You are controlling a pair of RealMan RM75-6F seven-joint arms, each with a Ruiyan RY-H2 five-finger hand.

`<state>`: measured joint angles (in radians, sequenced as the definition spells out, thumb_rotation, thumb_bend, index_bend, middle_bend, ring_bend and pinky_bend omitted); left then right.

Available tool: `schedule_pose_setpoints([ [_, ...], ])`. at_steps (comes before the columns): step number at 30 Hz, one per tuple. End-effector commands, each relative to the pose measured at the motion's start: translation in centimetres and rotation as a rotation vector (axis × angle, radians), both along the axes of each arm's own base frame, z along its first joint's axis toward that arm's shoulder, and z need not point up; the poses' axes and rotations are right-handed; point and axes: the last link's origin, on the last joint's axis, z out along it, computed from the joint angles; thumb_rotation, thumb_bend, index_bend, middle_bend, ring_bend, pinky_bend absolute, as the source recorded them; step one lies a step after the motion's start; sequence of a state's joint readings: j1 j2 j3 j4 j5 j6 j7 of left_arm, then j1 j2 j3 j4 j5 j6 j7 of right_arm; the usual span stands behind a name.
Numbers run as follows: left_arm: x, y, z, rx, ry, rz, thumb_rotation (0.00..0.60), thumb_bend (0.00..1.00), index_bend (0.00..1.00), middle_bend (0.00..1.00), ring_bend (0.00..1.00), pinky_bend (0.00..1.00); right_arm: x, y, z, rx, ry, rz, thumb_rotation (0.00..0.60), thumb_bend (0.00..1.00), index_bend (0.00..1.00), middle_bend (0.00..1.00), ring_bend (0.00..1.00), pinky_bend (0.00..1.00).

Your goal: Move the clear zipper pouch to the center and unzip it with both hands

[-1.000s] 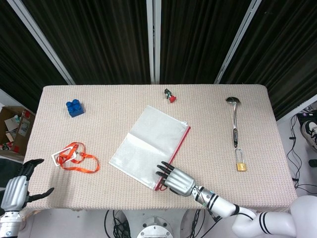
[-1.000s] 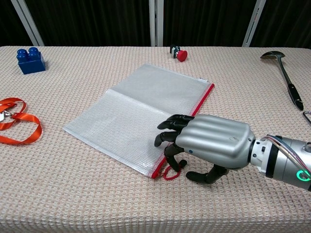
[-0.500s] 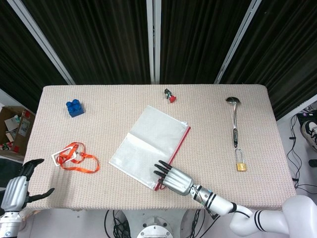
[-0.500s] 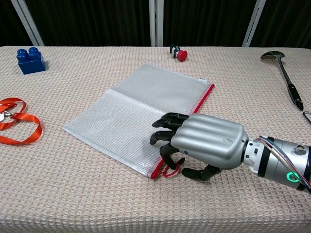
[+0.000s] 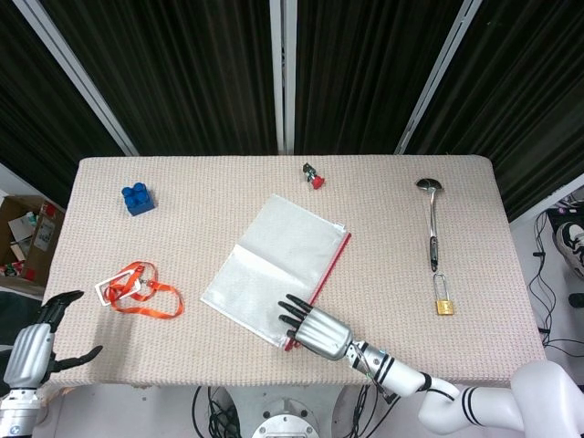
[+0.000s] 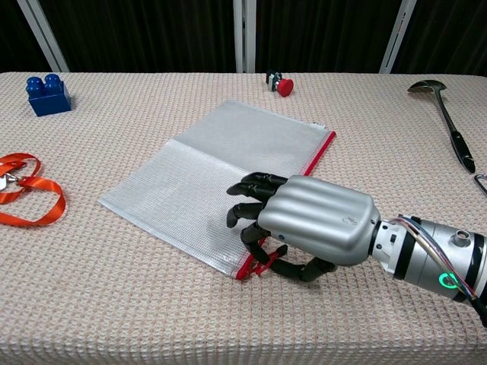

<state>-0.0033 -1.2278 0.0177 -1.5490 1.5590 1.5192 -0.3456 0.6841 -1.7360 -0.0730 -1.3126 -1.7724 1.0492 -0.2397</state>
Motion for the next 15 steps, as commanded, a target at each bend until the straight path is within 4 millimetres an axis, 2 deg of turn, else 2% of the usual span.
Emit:
schedule_pose_setpoints([
  [1, 0.3, 0.4, -0.2, -0.011, 0.002, -0.018, 0.6, 0.09, 0.15, 0.14, 0.1, 0.16, 0.4, -0.2, 0.5, -0.017, -0.017, 0.008, 0.6, 0.46, 0.75, 0.21, 0.0, 0.0],
  [4, 1.3, 1.2, -0.5, -0.019, -0.002, -0.064, 0.6, 0.09, 0.17, 0.14, 0.1, 0.16, 1.2, -0.7, 1.4, -0.045, -0.048, 0.024, 0.6, 0.46, 0.76, 0.21, 0.0, 0.0],
  [9, 4.2, 3.5, -2.0, -0.071, -0.086, -0.193, 0.6, 0.09, 0.21, 0.15, 0.1, 0.16, 3.3, -2.0, 3.3, -0.104, -0.117, 0.043, 0.6, 0.46, 0.76, 0.21, 0.0, 0.0],
  [15, 8.8, 6.4, -4.7, -0.174, -0.179, -0.333, 0.6, 0.09, 0.28, 0.16, 0.1, 0.16, 7.4, -3.9, 5.4, -0.198, -0.2, 0.076, 0.6, 0.46, 0.76, 0.2, 0.0, 0.0],
])
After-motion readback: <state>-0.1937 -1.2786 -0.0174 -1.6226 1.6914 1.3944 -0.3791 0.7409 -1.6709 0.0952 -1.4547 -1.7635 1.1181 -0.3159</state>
